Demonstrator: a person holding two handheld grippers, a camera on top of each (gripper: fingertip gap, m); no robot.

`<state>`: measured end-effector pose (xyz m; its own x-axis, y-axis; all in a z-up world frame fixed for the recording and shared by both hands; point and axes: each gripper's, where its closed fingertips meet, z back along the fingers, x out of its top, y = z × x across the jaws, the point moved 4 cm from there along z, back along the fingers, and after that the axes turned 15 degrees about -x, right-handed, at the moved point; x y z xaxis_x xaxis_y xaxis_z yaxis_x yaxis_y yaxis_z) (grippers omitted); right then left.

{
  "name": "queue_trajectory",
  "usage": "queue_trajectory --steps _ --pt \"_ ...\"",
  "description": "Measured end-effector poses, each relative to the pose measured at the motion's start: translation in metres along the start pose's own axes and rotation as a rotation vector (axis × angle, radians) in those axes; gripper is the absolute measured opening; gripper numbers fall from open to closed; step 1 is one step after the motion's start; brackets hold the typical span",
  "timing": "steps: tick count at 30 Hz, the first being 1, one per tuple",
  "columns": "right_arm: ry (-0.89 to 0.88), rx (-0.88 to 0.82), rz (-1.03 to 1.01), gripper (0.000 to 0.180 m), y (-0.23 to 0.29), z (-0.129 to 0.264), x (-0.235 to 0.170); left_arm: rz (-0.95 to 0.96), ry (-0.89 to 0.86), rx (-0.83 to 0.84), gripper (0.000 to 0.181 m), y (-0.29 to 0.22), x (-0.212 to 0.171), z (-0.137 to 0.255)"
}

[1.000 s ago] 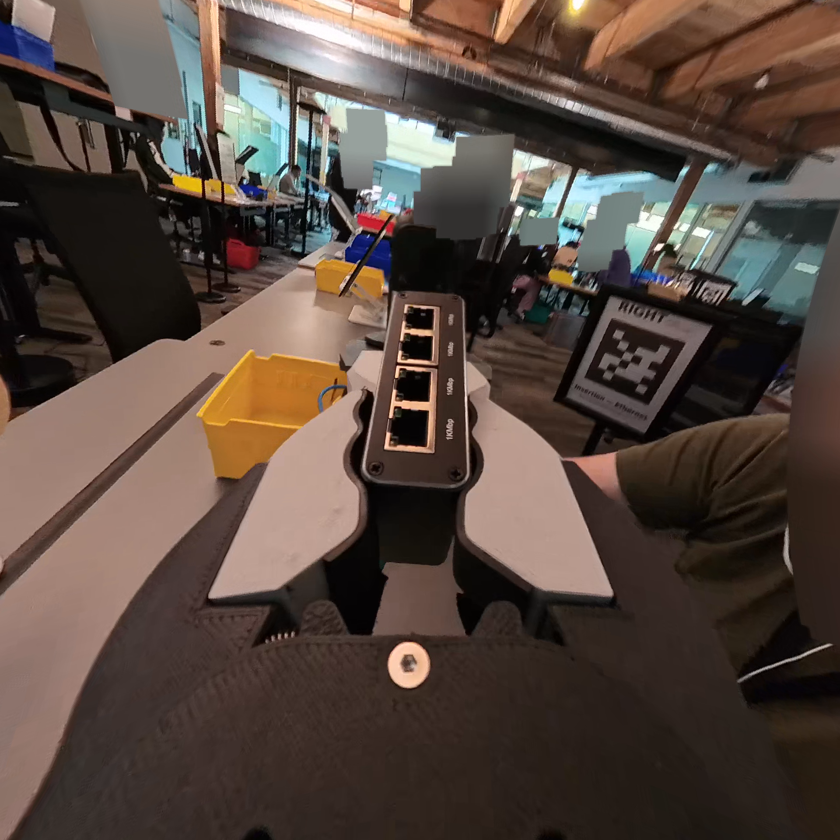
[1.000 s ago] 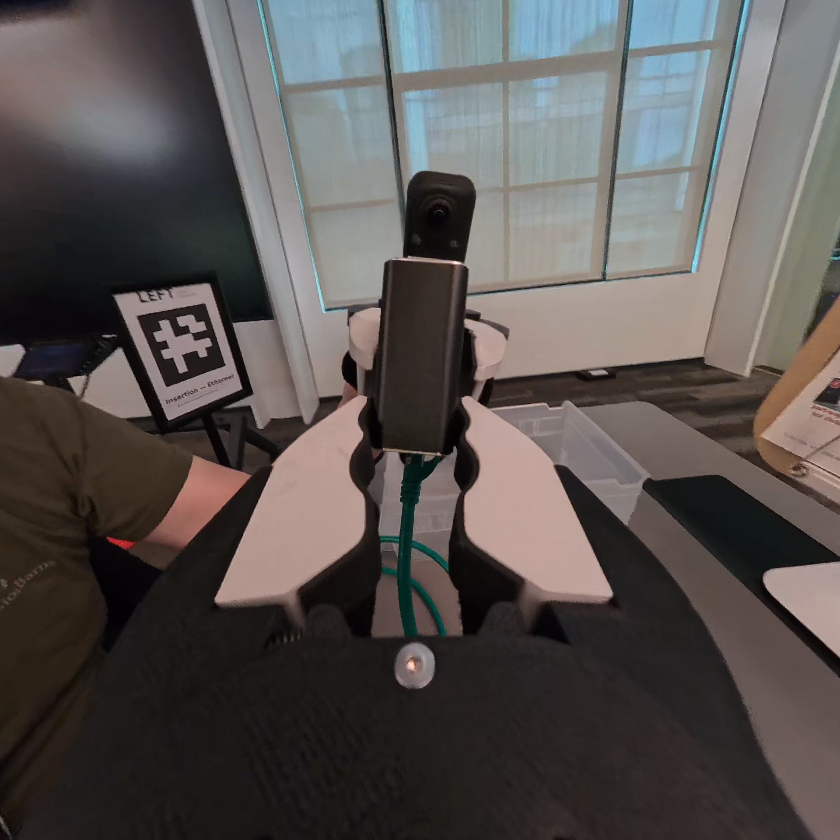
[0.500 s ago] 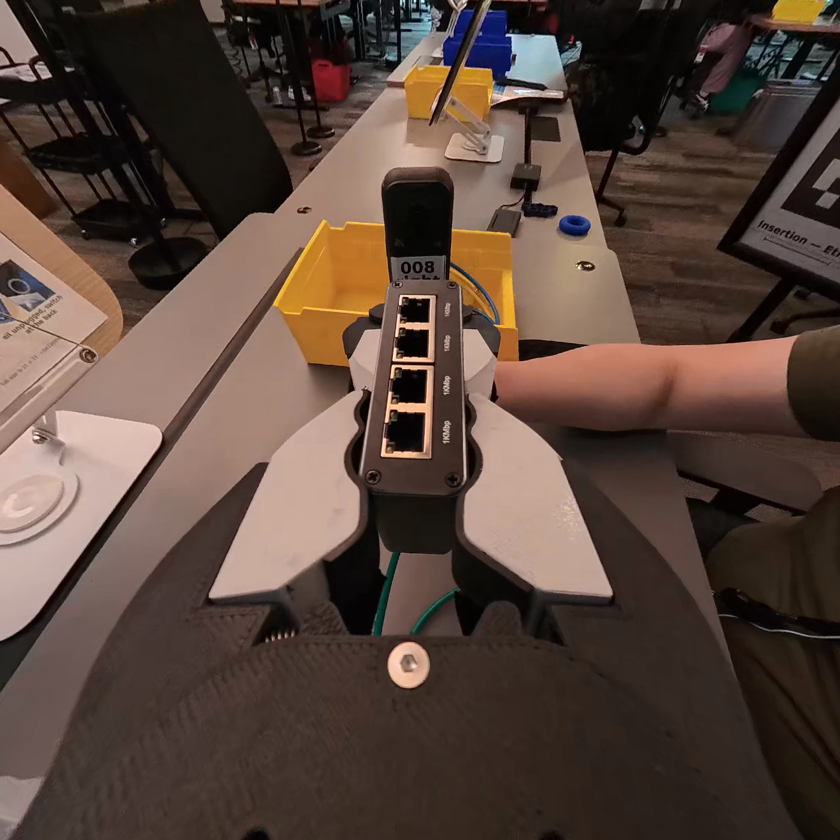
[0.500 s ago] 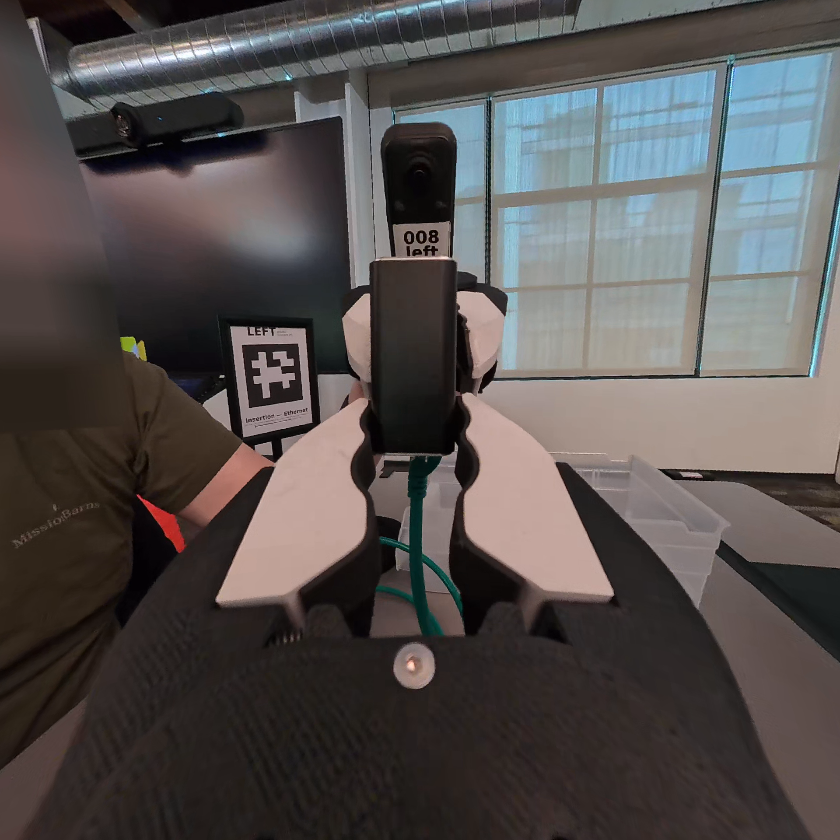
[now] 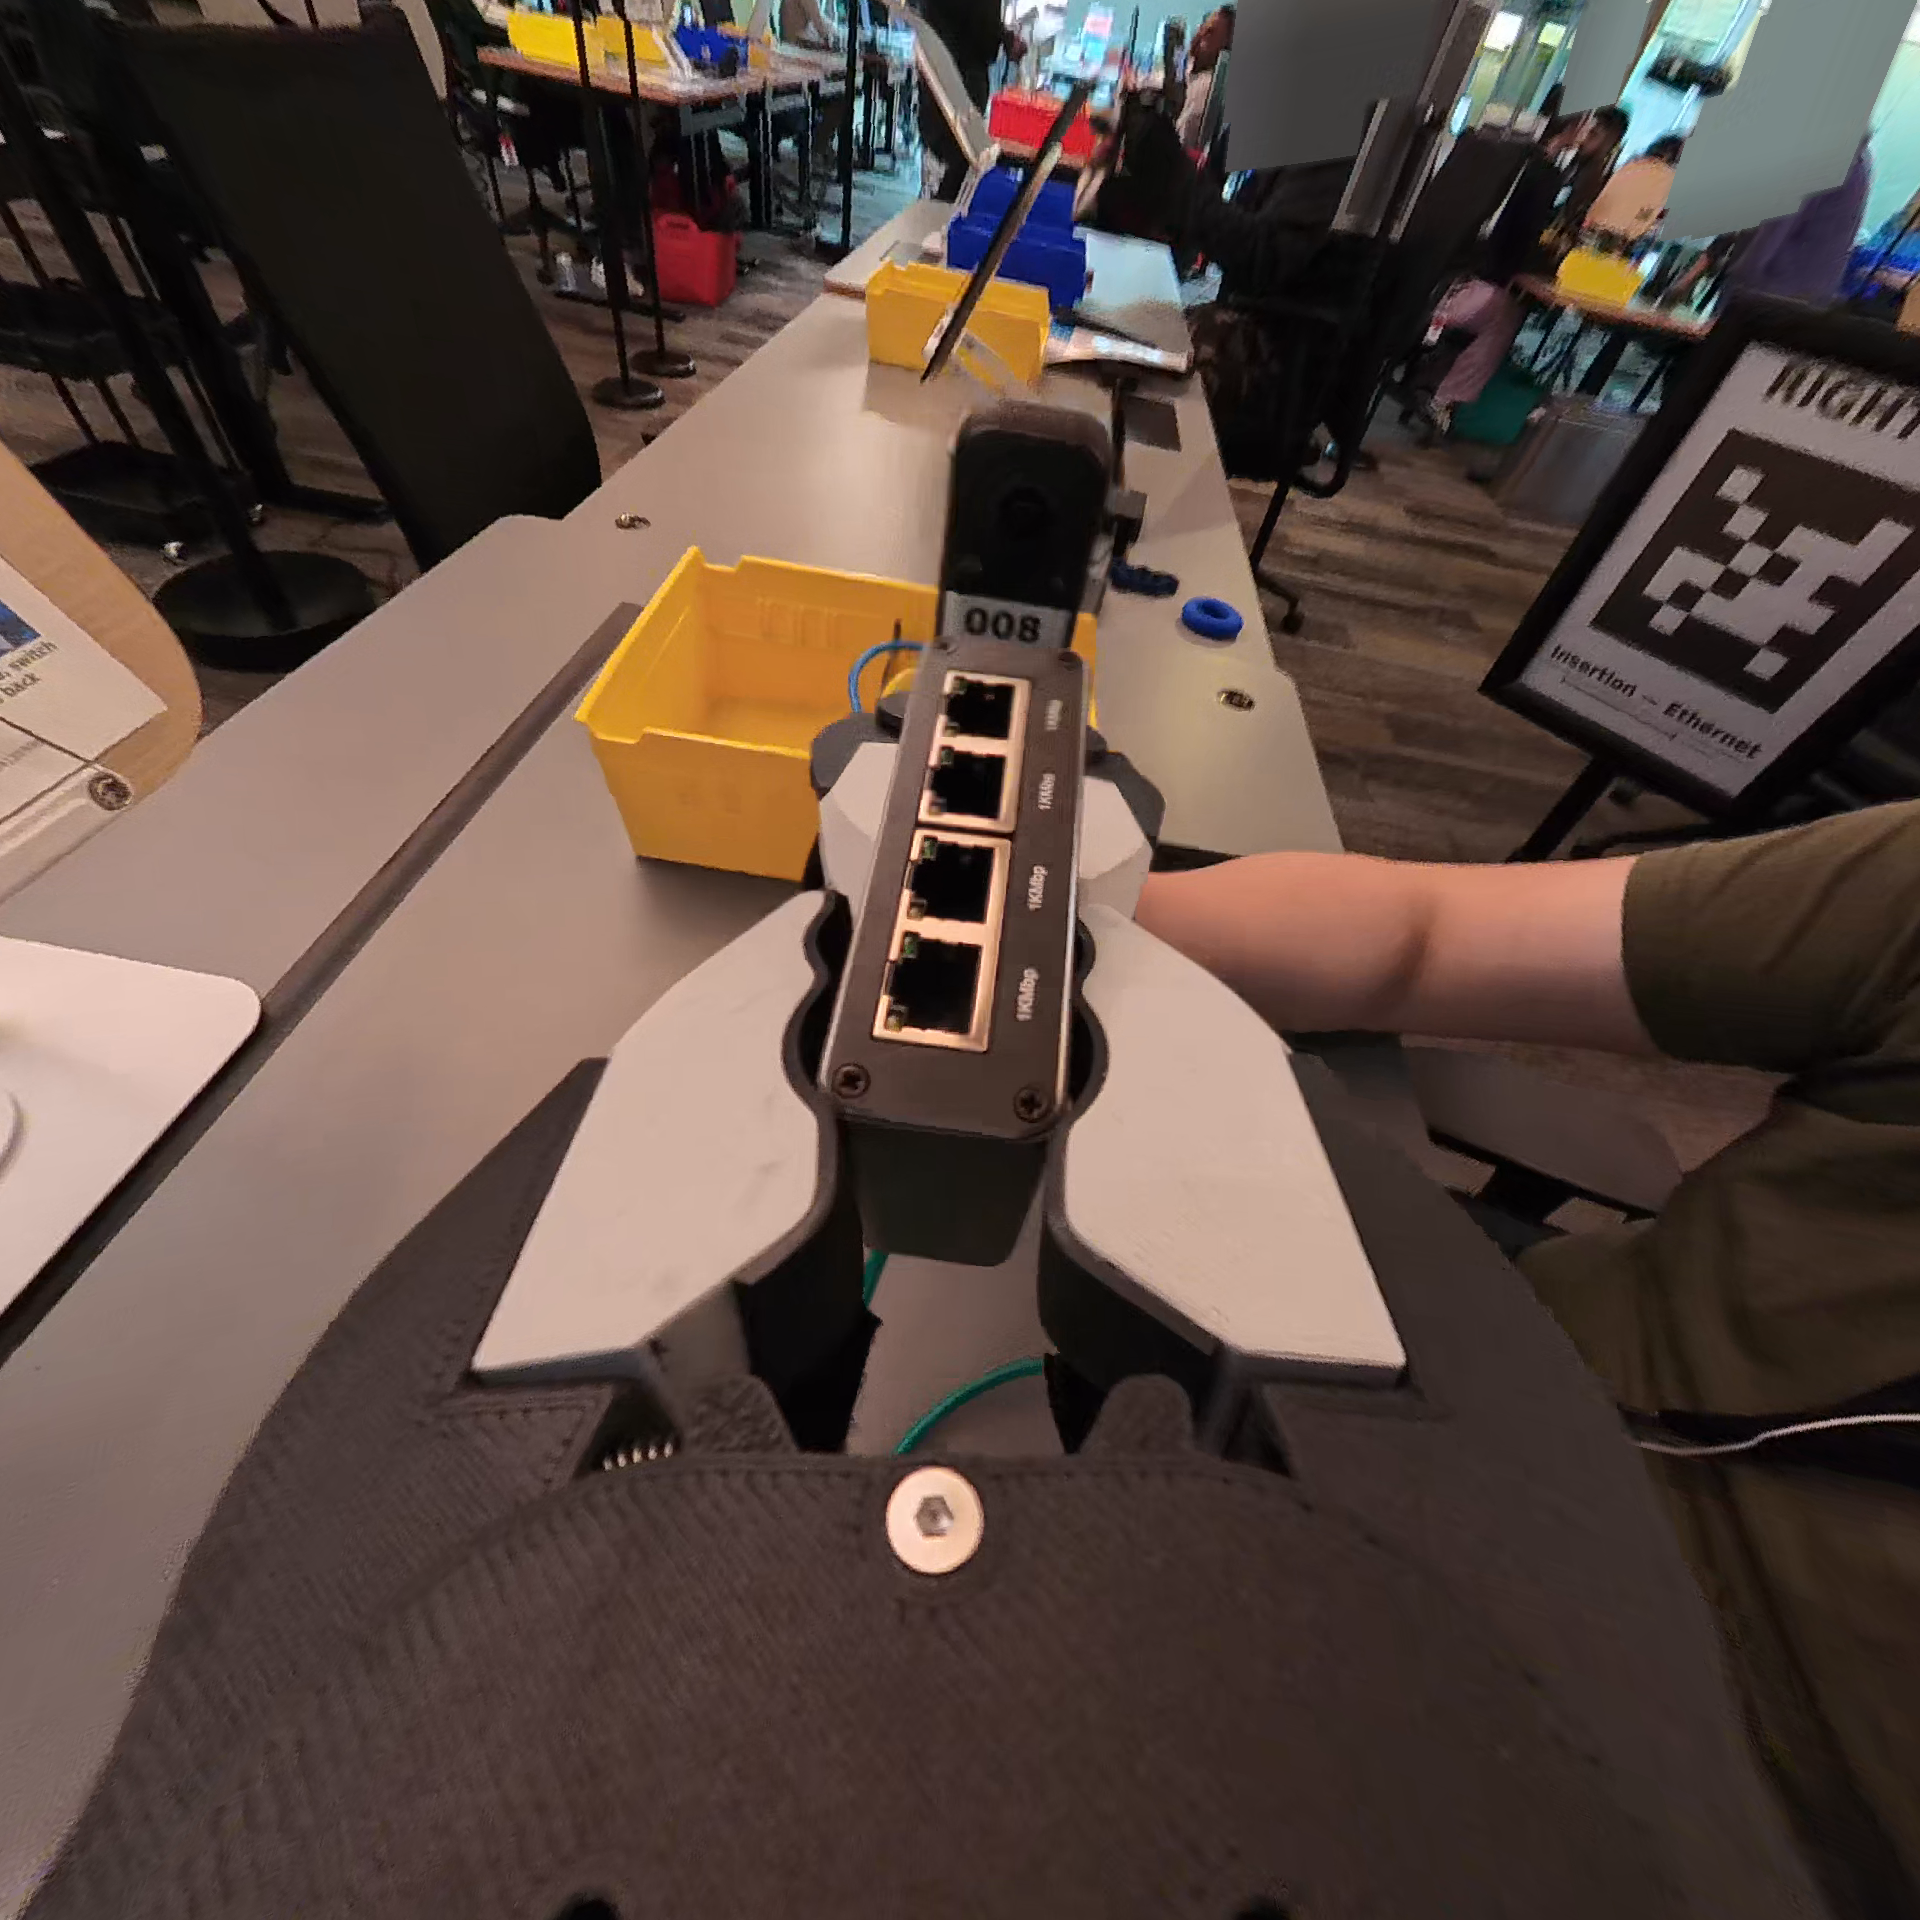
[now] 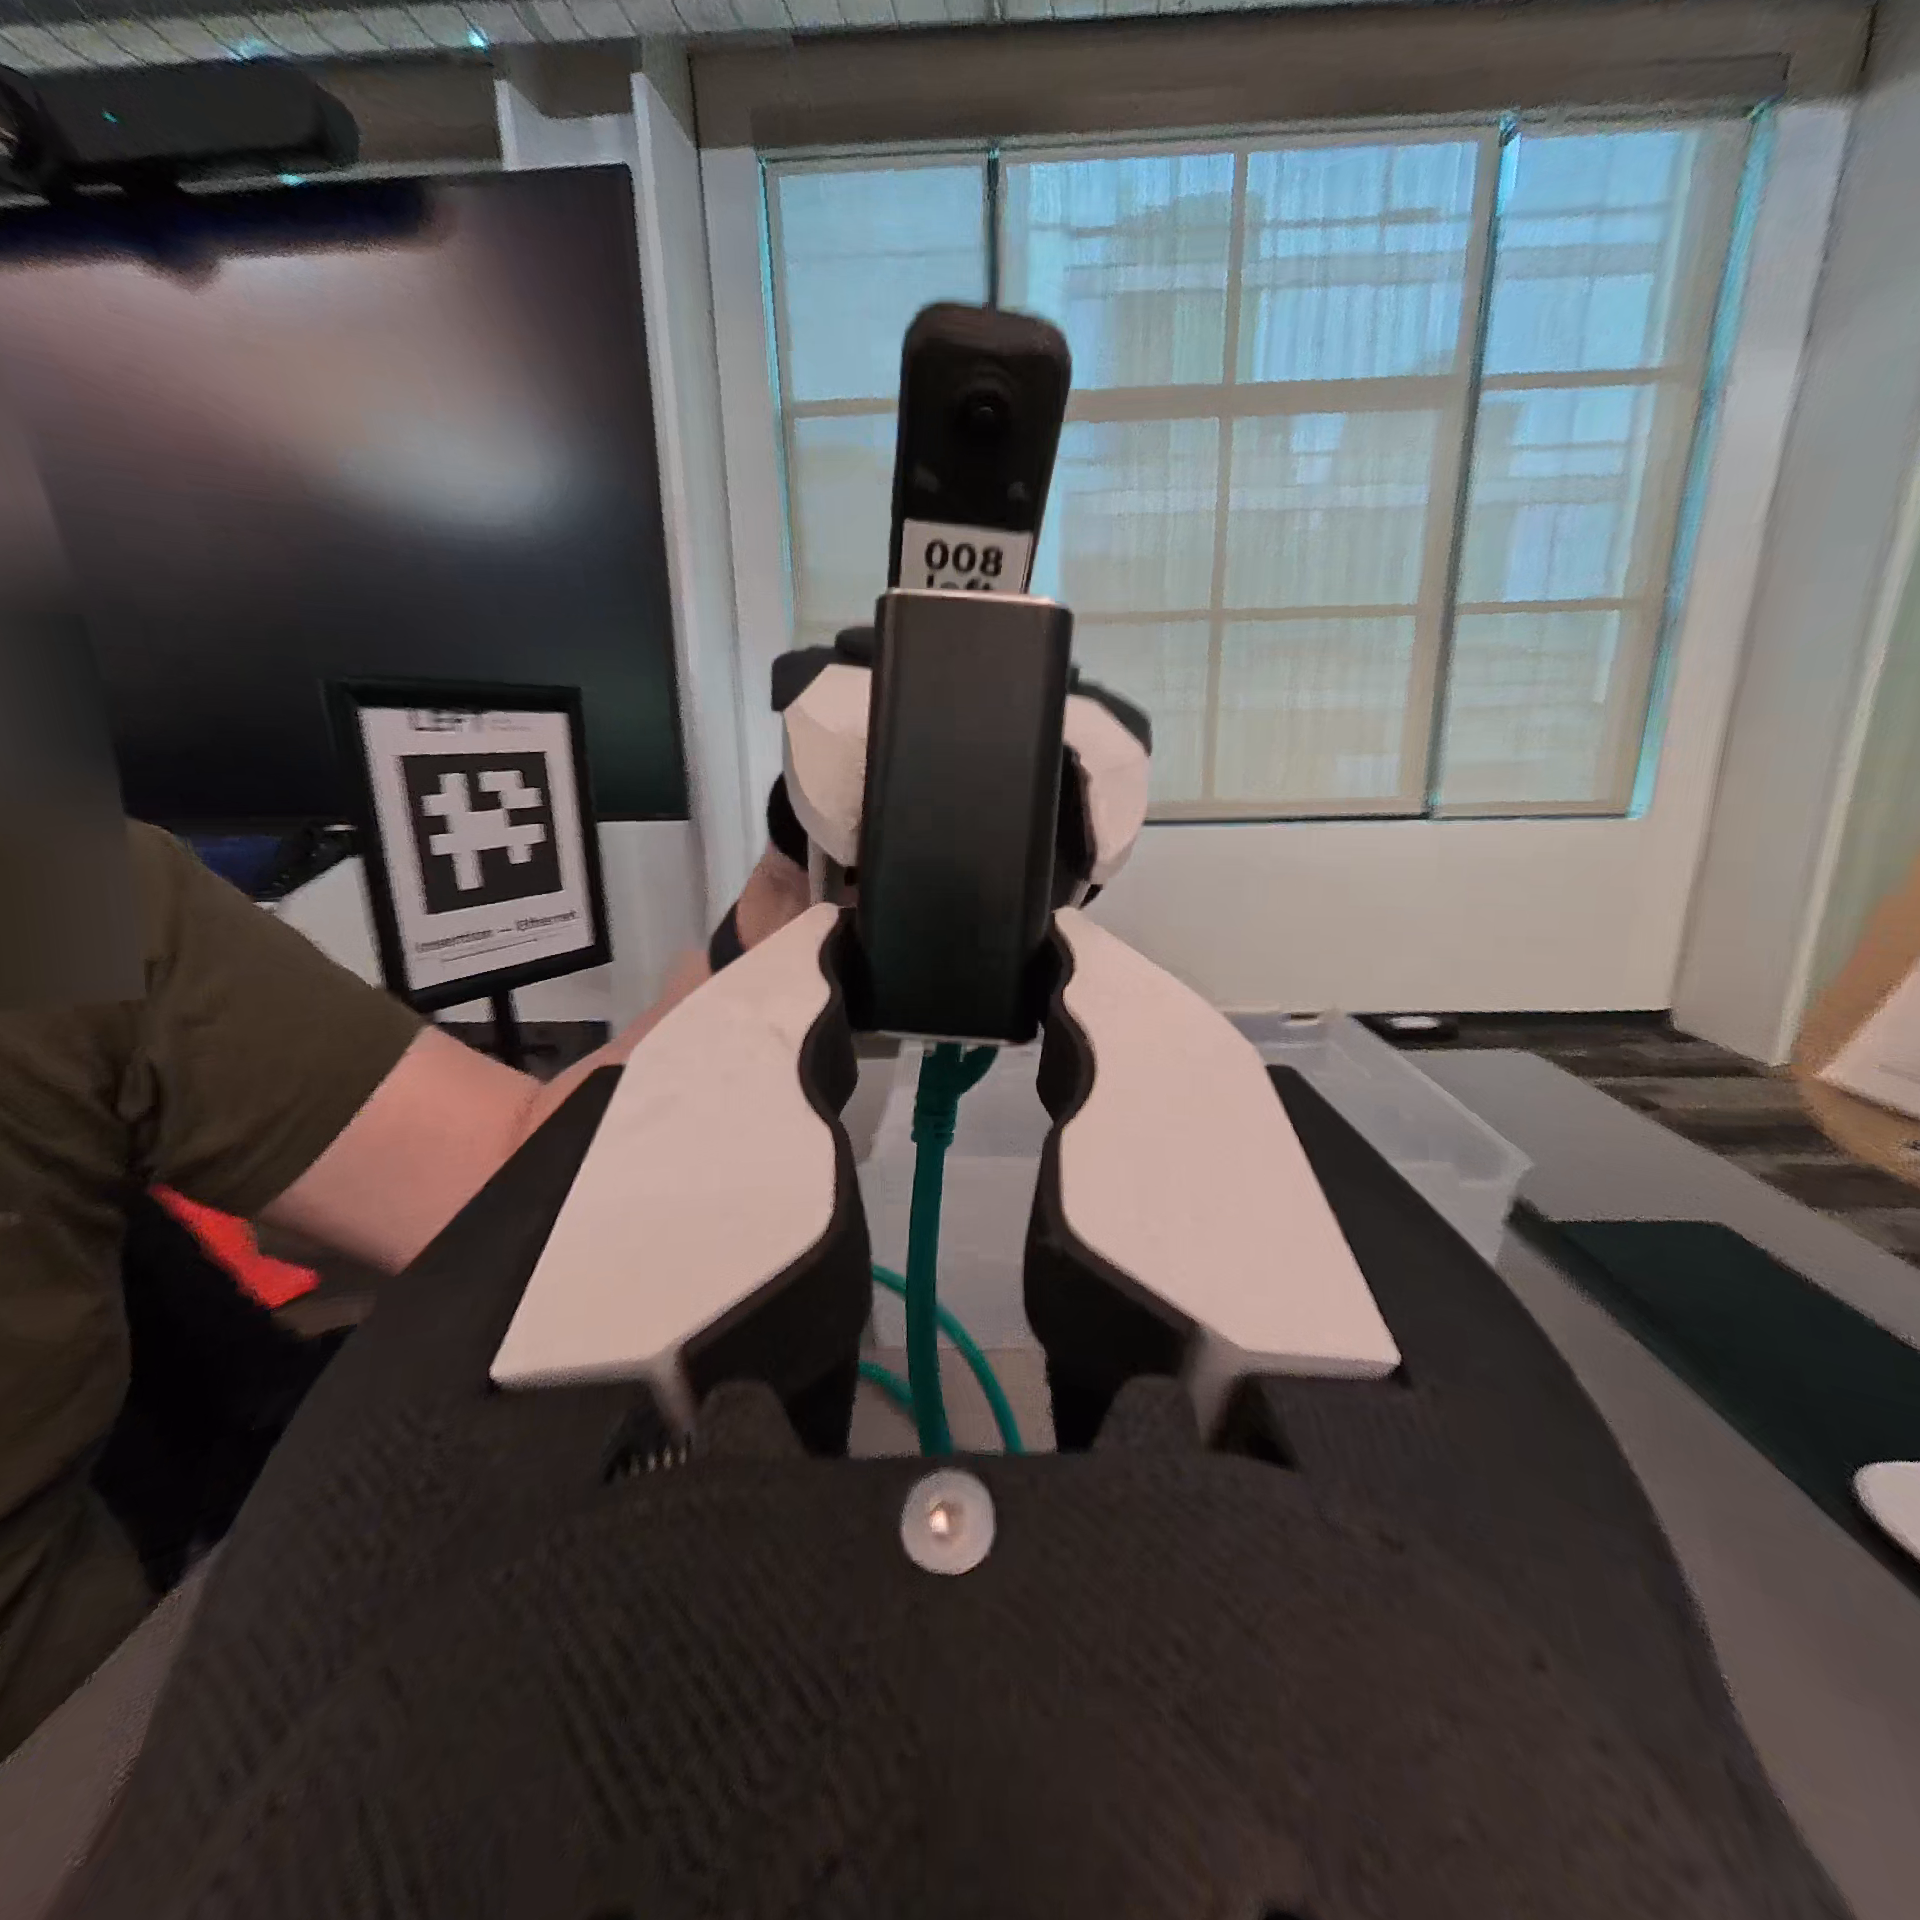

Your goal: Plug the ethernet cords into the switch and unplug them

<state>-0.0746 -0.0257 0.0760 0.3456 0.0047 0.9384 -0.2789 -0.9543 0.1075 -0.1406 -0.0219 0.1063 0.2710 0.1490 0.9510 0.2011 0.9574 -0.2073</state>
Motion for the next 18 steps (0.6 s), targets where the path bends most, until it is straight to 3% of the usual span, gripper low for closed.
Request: queue_trajectory --steps 4,14,16,18 --pt "-0.022 -0.134 0.236 0.032 0.01 0.0 0.02 0.03 -0.075 -0.075 0.05 -0.001 0.005 0.004" --pt "0.108 -0.5 1.034 0.032 0.023 0.004 0.046 0.235 -0.311 -0.253 0.101 0.004 0.016 -0.006" --pt "0.12 -0.556 1.193 0.032 0.026 0.007 0.052 0.26 -0.326 -0.302 0.101 0.001 0.016 -0.008" --pt "0.119 -0.631 1.362 0.032 0.028 0.01 0.058 0.299 -0.354 -0.384 0.086 -0.005 0.018 -0.012"
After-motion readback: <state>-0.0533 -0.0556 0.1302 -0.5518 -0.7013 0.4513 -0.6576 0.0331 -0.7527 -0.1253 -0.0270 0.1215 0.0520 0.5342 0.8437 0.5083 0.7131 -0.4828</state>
